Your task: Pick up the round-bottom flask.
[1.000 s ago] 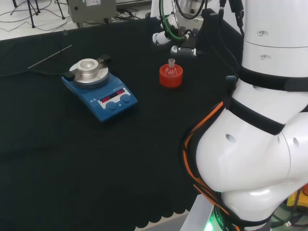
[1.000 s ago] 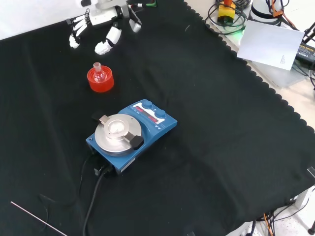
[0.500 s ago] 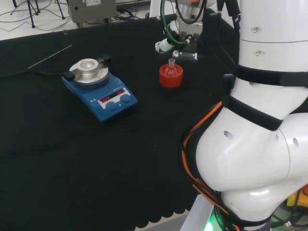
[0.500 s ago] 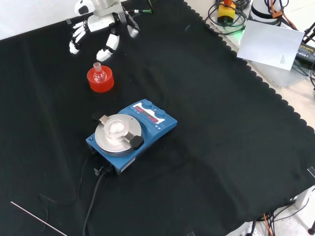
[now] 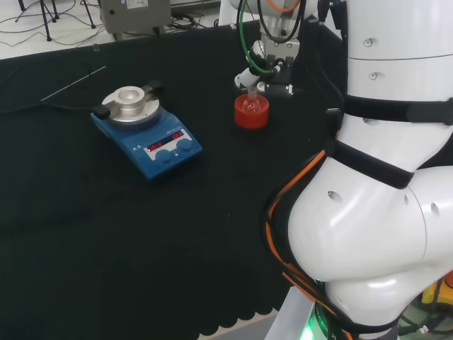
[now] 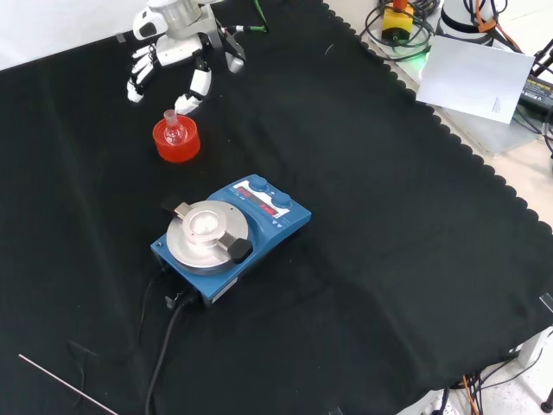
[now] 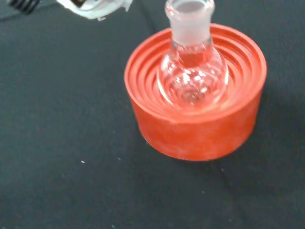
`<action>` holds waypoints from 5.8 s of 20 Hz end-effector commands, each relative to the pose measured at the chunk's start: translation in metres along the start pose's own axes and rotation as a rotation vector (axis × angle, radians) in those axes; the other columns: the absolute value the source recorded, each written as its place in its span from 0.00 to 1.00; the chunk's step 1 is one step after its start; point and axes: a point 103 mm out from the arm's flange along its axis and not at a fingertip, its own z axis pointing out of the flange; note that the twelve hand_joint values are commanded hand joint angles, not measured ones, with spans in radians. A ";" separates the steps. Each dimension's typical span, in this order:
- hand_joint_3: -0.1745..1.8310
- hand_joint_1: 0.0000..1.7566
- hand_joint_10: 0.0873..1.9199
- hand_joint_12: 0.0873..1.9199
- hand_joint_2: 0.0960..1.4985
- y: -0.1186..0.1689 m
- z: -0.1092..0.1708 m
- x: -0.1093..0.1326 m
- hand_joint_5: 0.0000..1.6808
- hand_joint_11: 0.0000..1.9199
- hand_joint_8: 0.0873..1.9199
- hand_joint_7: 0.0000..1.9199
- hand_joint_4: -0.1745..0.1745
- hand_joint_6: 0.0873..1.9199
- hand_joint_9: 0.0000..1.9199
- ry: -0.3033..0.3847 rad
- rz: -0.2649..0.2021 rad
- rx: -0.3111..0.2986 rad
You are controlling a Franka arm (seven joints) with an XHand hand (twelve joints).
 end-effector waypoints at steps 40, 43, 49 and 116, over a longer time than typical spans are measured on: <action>0.43 0.48 0.35 0.65 0.39 0.022 0.042 -0.027 0.43 0.00 0.32 0.09 0.39 0.02 0.15 0.021 0.042 0.061; 0.43 0.48 0.35 0.65 0.39 0.022 0.041 -0.027 0.44 0.00 0.32 0.09 0.39 0.02 0.15 0.021 0.040 0.062; 0.42 0.48 0.34 0.65 0.41 0.022 0.040 -0.028 0.44 0.00 0.31 0.09 0.39 0.17 0.16 0.022 0.037 0.059; 0.24 0.57 0.31 0.69 0.62 0.027 0.043 -0.002 0.58 0.04 0.30 0.19 0.99 0.53 0.25 -0.007 0.003 -0.027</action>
